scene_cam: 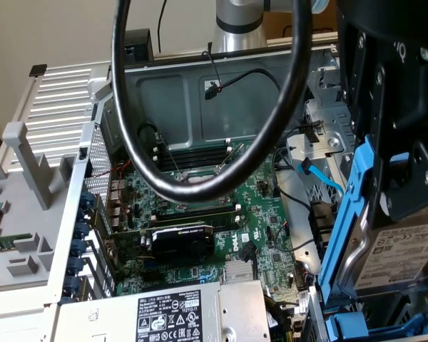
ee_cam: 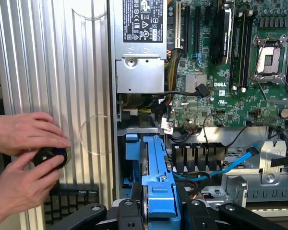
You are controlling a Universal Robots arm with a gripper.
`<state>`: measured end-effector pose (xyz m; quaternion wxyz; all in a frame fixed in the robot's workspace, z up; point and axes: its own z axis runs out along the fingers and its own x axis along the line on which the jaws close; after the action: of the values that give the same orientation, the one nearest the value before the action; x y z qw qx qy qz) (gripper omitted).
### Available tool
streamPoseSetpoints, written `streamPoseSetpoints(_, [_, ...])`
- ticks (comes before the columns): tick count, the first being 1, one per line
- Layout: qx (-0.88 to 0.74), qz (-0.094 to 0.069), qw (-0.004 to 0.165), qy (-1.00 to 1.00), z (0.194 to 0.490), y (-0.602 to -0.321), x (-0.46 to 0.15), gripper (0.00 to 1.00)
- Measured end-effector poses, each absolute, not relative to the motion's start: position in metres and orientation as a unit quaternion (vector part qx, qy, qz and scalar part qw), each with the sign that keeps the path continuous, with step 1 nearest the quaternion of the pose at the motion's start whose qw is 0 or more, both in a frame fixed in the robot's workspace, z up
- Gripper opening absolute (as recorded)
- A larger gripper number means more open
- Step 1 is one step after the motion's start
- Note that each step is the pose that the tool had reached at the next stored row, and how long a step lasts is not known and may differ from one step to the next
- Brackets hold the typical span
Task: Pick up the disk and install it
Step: 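Insert the disk into the insertion slot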
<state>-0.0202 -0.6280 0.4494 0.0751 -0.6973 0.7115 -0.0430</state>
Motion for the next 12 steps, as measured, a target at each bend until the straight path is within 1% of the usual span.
streamPoseSetpoints(12, [-0.697,-0.043,0.075,0.712,0.4474,-0.6266,-0.0203,0.37])
